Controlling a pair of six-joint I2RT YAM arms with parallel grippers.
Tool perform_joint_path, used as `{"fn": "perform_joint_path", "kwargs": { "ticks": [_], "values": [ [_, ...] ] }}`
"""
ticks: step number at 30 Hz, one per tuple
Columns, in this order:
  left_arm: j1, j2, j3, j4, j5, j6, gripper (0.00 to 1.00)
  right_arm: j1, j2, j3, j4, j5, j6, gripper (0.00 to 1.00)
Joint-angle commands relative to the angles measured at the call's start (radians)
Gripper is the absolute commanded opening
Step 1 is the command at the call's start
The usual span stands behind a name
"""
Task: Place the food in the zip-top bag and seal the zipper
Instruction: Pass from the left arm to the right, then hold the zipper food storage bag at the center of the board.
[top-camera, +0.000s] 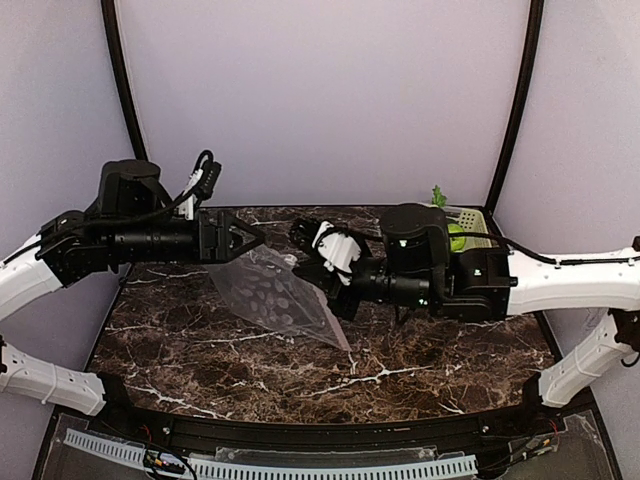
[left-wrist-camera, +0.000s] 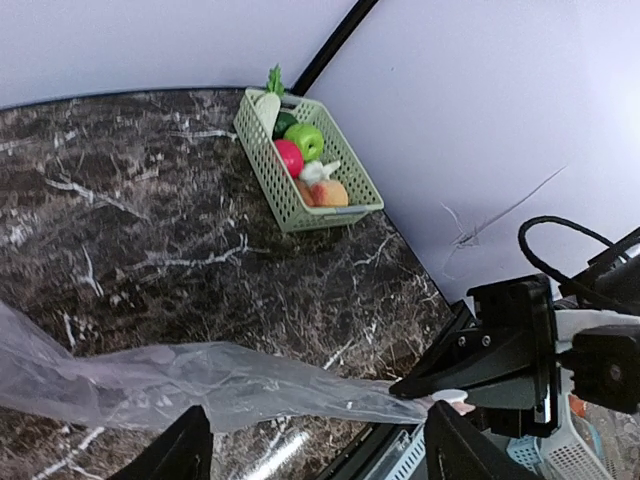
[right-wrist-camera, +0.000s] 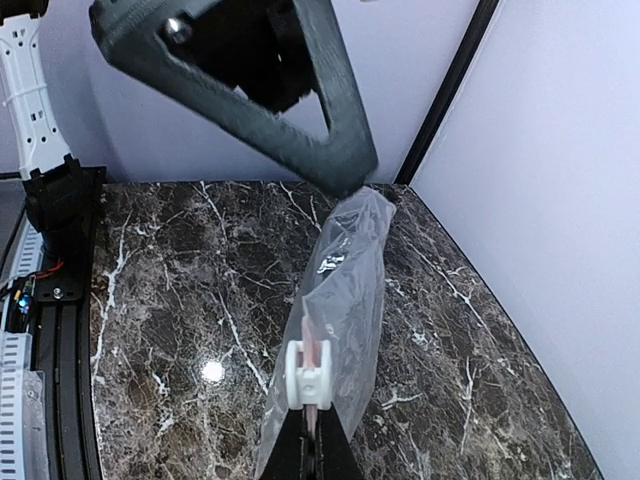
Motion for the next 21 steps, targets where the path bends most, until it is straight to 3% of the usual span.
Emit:
{"fn": "perform_joint_path", "kwargs": {
  "ticks": [1, 5, 9, 14, 17, 21],
  "values": [
    [0.005, -0.03, 0.14, -0.13, -0.032, 0.324, 0.76, -0.075, -0.045, 0.055, -0.067, -0.191, 0.099, 0.0],
    [0.006, 0.032, 0.211, -0.17, 0.158, 0.569, 0.78, -0.141, -0.032, 0.116, -0.151, -0.346, 0.145, 0.0],
    [0.006, 0.102, 0.272, -0.177, 0.32, 0.692, 0.89, -0.204, -0.008, 0.17, -0.236, -0.503, 0.18, 0.0],
    [0.006, 0.17, 0.328, -0.236, 0.373, 0.868, 0.89, -0.253, 0.015, 0.203, -0.302, -0.652, 0.204, 0.0],
    [0.006, 0.2, 0.334, -0.237, 0.36, 0.927, 0.85, -0.263, 0.027, 0.222, -0.341, -0.672, 0.207, 0.0],
    [0.005, 0.218, 0.326, -0.188, 0.397, 0.955, 0.68, -0.272, 0.035, 0.228, -0.349, -0.671, 0.216, 0.0]
  ]
}}
